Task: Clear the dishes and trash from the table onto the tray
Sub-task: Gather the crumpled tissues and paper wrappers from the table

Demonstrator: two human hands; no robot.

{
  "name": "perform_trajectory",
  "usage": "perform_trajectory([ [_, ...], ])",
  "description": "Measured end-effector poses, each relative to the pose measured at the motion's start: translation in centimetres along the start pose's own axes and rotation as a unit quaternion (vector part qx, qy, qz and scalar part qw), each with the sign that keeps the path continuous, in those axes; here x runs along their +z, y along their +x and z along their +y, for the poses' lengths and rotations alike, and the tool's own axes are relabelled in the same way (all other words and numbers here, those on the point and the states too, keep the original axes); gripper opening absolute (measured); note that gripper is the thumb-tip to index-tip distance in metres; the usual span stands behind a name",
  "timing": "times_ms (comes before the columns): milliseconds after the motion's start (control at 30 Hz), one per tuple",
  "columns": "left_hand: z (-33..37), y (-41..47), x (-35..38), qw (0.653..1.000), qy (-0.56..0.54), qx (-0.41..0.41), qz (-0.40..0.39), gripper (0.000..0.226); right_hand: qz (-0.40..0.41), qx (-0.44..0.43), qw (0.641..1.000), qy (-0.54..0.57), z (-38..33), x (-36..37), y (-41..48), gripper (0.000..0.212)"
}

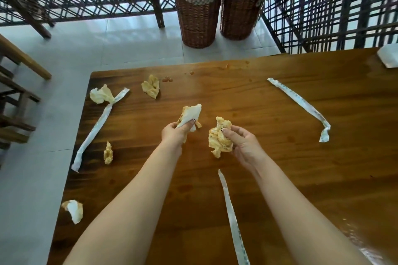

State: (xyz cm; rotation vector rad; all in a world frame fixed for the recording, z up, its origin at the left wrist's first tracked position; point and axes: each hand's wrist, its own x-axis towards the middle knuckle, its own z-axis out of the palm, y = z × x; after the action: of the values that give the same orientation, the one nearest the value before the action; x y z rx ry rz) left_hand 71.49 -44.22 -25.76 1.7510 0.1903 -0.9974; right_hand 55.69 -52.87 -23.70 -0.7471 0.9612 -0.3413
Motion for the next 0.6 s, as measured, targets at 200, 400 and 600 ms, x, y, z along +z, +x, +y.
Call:
perform_trajectory([
  [200, 1.5, 1.8, 2.6, 0.998, 0.026, 0.011, 0.059, 0.060, 0.032, 0.001, 0.999, 0.025, -0.3, 0.0, 1.2, 0.029],
  [400, 1.7, 2.8, 4.7, 0.987, 0.116, 0.063, 0.089, 0.063, 0.012, -0.001, 1.000, -0.007, -0.3, -0.4, 1.8, 0.036],
  [600, 0.3, 2.9, 5.0, 0.961, 0.239, 0.104, 0.096, 0.060, 0.025, -0.004, 1.000, 0.007, 0.0, -1.2, 2.2, 0.034],
])
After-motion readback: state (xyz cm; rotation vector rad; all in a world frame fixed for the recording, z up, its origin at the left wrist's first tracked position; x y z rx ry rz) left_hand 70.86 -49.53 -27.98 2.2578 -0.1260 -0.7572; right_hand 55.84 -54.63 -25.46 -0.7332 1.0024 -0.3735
